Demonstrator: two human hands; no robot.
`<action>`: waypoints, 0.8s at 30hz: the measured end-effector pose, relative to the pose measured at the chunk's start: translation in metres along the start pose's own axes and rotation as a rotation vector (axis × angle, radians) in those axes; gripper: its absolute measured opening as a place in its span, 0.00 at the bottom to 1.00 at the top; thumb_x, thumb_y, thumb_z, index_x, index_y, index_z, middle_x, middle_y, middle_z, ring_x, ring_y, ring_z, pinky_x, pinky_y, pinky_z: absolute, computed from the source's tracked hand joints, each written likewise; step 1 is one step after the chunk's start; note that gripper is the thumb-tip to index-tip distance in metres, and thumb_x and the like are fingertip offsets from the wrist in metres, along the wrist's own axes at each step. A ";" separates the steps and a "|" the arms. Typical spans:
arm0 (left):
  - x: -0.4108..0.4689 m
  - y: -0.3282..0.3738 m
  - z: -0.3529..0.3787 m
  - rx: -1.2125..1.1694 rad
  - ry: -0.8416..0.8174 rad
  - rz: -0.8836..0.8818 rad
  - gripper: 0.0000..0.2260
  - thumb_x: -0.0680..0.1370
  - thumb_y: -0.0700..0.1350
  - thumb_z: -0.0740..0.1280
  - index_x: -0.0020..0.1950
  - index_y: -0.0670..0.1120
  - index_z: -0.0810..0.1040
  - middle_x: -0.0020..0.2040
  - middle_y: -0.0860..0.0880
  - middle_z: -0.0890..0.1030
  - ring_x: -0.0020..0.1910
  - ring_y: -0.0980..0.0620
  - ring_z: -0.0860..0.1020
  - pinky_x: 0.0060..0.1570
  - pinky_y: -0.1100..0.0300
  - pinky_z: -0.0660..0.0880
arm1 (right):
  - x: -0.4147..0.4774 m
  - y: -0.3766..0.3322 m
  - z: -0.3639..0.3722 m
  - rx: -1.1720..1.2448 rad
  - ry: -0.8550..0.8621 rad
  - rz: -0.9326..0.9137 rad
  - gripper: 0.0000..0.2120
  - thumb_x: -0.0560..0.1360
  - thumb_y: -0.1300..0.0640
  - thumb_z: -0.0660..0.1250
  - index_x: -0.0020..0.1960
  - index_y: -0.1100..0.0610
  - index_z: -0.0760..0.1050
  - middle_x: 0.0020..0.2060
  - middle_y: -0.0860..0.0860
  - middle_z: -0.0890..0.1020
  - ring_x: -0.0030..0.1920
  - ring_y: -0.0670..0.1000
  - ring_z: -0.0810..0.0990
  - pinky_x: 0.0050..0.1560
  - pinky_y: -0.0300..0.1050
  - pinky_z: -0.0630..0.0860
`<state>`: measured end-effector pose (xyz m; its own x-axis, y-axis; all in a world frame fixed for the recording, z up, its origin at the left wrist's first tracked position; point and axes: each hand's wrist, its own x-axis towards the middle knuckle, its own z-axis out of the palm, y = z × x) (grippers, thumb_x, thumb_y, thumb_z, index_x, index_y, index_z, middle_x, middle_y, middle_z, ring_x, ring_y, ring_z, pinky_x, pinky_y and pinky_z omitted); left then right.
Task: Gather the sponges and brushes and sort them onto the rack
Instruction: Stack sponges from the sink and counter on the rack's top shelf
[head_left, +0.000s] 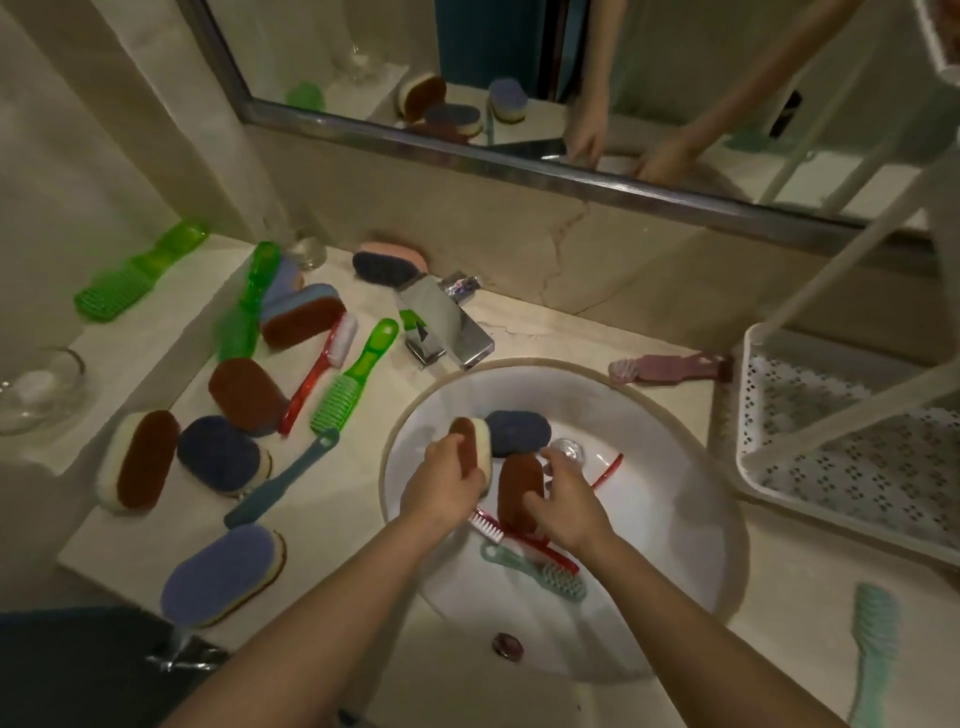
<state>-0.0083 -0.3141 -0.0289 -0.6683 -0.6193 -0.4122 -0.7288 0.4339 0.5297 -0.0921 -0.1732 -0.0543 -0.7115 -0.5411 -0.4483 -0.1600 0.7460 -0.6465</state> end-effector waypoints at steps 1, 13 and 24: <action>0.007 -0.001 0.002 0.013 -0.021 0.000 0.23 0.80 0.49 0.62 0.73 0.46 0.63 0.67 0.44 0.73 0.59 0.45 0.78 0.57 0.55 0.75 | 0.005 0.001 0.006 -0.003 -0.008 0.029 0.27 0.75 0.54 0.66 0.71 0.51 0.61 0.64 0.53 0.75 0.57 0.55 0.79 0.52 0.48 0.79; 0.077 -0.019 0.035 0.255 0.000 0.136 0.29 0.80 0.52 0.62 0.76 0.49 0.53 0.75 0.46 0.59 0.71 0.47 0.65 0.68 0.55 0.68 | 0.054 0.011 0.048 -0.022 0.036 0.239 0.32 0.72 0.50 0.73 0.69 0.54 0.61 0.61 0.55 0.74 0.59 0.56 0.77 0.58 0.54 0.78; 0.082 -0.034 0.043 0.371 0.066 0.319 0.34 0.74 0.57 0.68 0.74 0.48 0.57 0.71 0.45 0.61 0.71 0.45 0.60 0.70 0.54 0.63 | 0.060 0.013 0.064 -0.204 0.064 0.260 0.46 0.66 0.45 0.76 0.73 0.52 0.52 0.61 0.54 0.74 0.57 0.55 0.76 0.54 0.55 0.79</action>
<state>-0.0449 -0.3508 -0.1125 -0.8645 -0.4526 -0.2184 -0.5015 0.8050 0.3169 -0.0930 -0.2210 -0.1288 -0.7870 -0.3014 -0.5383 -0.0965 0.9219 -0.3752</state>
